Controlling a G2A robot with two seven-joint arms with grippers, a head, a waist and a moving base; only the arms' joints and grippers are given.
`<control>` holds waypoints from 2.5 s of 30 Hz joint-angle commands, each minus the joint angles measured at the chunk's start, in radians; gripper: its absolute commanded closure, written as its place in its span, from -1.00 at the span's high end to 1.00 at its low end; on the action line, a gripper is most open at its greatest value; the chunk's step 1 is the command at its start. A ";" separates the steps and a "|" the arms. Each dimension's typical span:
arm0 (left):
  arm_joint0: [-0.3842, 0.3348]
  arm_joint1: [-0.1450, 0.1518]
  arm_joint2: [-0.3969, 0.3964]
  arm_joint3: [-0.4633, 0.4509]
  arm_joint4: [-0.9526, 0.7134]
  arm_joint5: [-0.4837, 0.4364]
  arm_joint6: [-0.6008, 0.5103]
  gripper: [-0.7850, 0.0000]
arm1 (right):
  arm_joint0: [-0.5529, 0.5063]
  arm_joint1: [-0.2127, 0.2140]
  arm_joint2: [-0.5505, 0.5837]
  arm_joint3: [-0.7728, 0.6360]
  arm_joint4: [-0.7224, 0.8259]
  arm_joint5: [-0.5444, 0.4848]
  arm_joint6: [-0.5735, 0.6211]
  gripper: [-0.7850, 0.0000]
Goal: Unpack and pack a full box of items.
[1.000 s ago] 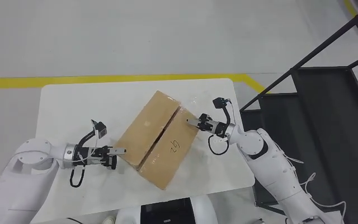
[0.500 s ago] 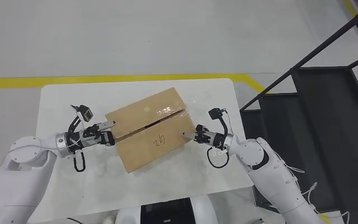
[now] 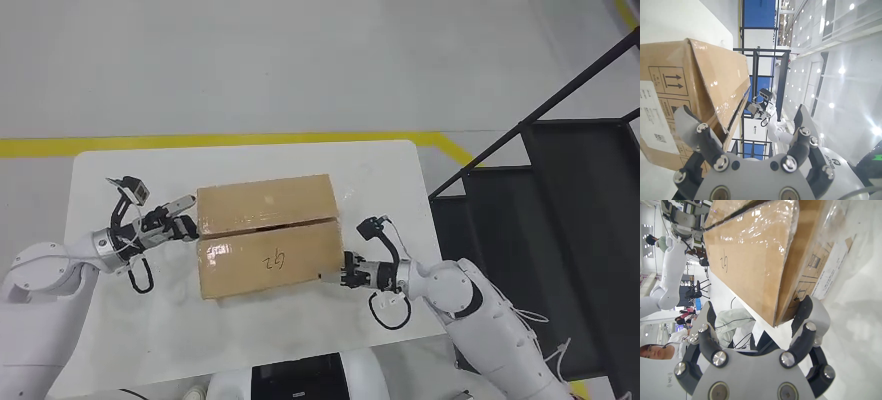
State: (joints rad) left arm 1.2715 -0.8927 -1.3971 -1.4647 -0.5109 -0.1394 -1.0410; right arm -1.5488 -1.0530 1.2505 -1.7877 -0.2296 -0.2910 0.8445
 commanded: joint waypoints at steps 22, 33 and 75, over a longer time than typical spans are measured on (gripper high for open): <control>0.106 0.001 -0.126 -0.078 0.004 -0.154 0.148 1.00 | -0.057 0.029 0.155 -0.068 0.211 -0.111 -0.005 1.00; 0.120 -0.004 -0.129 -0.099 0.035 -0.160 0.178 1.00 | 0.057 0.008 0.047 0.032 0.144 -0.104 -0.154 1.00; 0.135 -0.024 -0.137 -0.115 0.066 -0.146 0.231 1.00 | -0.017 0.050 -0.091 -0.086 0.391 -0.178 0.439 1.00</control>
State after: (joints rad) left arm 1.4070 -0.9161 -1.5348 -1.5811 -0.4454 -0.2844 -0.8092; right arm -1.5669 -1.0019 1.1724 -1.8750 0.1950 -0.4744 1.3007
